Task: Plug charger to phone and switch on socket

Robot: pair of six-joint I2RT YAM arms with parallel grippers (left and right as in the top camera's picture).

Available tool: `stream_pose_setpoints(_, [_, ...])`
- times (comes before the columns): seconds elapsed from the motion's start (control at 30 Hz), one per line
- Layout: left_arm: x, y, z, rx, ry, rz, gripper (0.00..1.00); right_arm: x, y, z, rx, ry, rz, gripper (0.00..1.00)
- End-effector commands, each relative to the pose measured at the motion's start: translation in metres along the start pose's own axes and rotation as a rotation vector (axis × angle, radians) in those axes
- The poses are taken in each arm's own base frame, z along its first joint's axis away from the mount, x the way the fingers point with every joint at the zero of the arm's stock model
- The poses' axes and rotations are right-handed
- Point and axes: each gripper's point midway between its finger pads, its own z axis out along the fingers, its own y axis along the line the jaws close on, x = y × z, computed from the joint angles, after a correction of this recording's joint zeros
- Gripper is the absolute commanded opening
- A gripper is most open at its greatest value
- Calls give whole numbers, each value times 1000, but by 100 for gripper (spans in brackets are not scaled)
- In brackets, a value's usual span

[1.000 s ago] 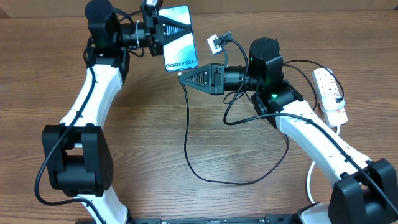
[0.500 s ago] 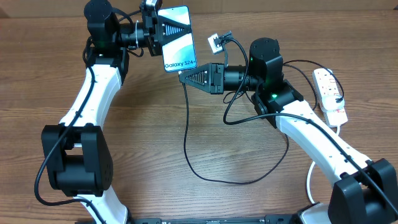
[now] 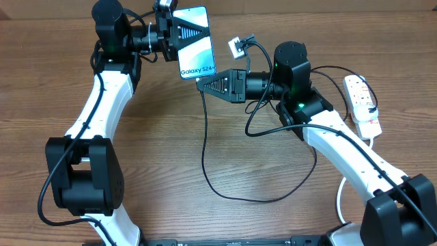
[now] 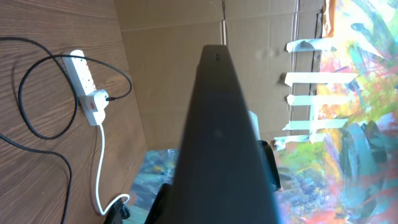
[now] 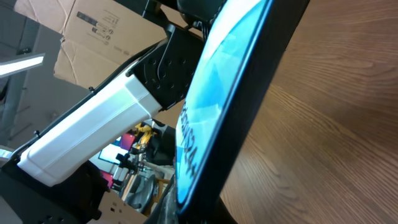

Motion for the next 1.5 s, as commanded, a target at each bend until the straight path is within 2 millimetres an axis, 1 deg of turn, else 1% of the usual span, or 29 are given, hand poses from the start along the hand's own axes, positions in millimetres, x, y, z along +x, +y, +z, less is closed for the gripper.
stream_pose_setpoints(0.0, [4, -13, 2, 6, 14, 76, 4, -2, 4, 0, -14, 3, -10, 4])
stream_pose_setpoints(0.23, [4, -13, 2, 6, 13, 83, 4, 1, 5, 0, -23, 20, -3, 4])
stream_pose_setpoints(0.73, [7, -13, 2, 7, 29, 83, 4, -10, -4, 0, 29, -48, -5, 4])
stream_pose_setpoints(1.0, [8, -13, 2, 7, 36, 93, 4, -12, -5, -1, 35, -57, -1, 4])
stream_pose_setpoints(1.2, [10, -13, 2, 8, 49, 110, 4, -16, -2, -2, 27, -72, -4, 4])
stream_pose_setpoints(1.47, [12, -13, 2, 9, 60, 109, 4, -21, -6, -7, 36, -87, -2, 4])
